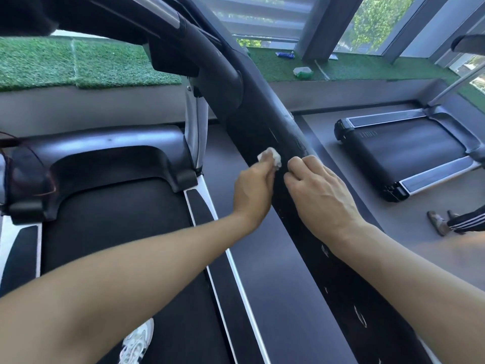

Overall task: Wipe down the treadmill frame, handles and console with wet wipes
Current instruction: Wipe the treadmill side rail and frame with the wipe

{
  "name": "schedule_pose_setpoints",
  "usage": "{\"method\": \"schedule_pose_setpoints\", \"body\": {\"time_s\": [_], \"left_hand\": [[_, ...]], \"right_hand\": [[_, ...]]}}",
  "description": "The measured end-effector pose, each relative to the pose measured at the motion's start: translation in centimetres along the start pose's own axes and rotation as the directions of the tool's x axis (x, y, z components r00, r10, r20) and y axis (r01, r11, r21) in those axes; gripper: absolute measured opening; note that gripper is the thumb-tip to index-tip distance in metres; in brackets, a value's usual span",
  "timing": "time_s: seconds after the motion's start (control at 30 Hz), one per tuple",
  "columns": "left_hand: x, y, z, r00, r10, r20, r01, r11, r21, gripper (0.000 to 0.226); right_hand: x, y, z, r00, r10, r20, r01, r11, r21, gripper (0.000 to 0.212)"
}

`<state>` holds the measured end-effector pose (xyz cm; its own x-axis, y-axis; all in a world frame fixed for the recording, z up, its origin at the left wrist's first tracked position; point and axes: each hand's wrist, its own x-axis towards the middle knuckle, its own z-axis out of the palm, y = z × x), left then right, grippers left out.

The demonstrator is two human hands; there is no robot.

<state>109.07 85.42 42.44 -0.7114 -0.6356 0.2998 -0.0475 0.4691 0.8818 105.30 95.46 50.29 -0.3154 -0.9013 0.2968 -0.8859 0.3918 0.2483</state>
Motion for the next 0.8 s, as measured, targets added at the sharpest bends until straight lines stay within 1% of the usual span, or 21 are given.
{"method": "schedule_pose_setpoints", "body": {"time_s": [0.07, 0.13, 0.23, 0.27, 0.33, 0.4, 0.43, 0.5, 0.6, 0.7, 0.77, 0.8], "left_hand": [[-0.4, 0.2, -0.1, 1.0, 0.007, -0.009, -0.007, 1.0, -0.008, 0.009], [1.3, -0.1, -0.5, 0.998, -0.014, -0.056, 0.017, 0.999, 0.046, 0.013], [5.1, -1.1, -1.0, 0.982, -0.144, -0.119, 0.153, 0.985, 0.076, 0.024], [5.3, -1.2, -0.9, 0.98, -0.158, -0.121, 0.168, 0.983, 0.074, 0.024], [3.9, -1.0, -0.8, 0.99, -0.111, -0.084, 0.117, 0.991, 0.068, 0.023], [1.2, -0.5, -0.5, 0.999, -0.043, 0.003, 0.043, 0.998, 0.054, 0.02], [0.1, -0.3, -0.5, 0.999, -0.027, 0.035, 0.025, 0.999, 0.049, 0.019], [-0.4, -0.7, -0.3, 0.999, -0.031, 0.036, 0.03, 0.999, 0.039, 0.019], [1.2, -1.3, -0.5, 0.993, -0.111, 0.027, 0.111, 0.994, 0.017, 0.027], [3.7, -1.7, -0.5, 0.969, -0.242, -0.047, 0.241, 0.97, -0.022, 0.03], [3.6, -1.4, -0.2, 0.958, -0.275, -0.08, 0.276, 0.961, -0.001, 0.026], [2.7, -1.2, 0.1, 0.963, -0.261, -0.07, 0.262, 0.965, 0.004, 0.024]], "right_hand": [[0.0, 0.0, 0.1, 1.0, -0.009, 0.013, 0.009, 1.0, -0.008, 0.034], [0.1, -0.1, 0.2, 0.999, -0.02, 0.027, 0.02, 1.0, -0.012, 0.034], [0.4, -0.1, 0.2, 0.999, -0.018, 0.038, 0.018, 1.0, -0.009, 0.033], [0.4, -0.1, 0.2, 0.999, -0.017, 0.034, 0.017, 1.0, -0.007, 0.033], [0.2, 0.0, 0.3, 1.0, -0.017, 0.021, 0.018, 1.0, -0.003, 0.034], [0.1, 0.0, 0.4, 1.0, -0.02, 0.0, 0.02, 1.0, 0.001, 0.034], [0.1, 0.0, 0.4, 1.0, -0.021, -0.01, 0.021, 1.0, 0.002, 0.034], [0.3, -0.1, 0.3, 1.0, -0.029, -0.01, 0.029, 1.0, 0.003, 0.035], [0.3, -0.2, 0.2, 0.999, -0.035, 0.026, 0.035, 0.999, -0.002, 0.035], [0.3, -0.2, 0.2, 0.998, -0.033, 0.046, 0.033, 0.999, -0.012, 0.033], [0.3, -0.3, 0.3, 0.998, -0.034, 0.05, 0.035, 0.999, -0.011, 0.031], [0.3, -0.3, 0.3, 0.999, -0.033, 0.043, 0.033, 0.999, -0.011, 0.031]]}}
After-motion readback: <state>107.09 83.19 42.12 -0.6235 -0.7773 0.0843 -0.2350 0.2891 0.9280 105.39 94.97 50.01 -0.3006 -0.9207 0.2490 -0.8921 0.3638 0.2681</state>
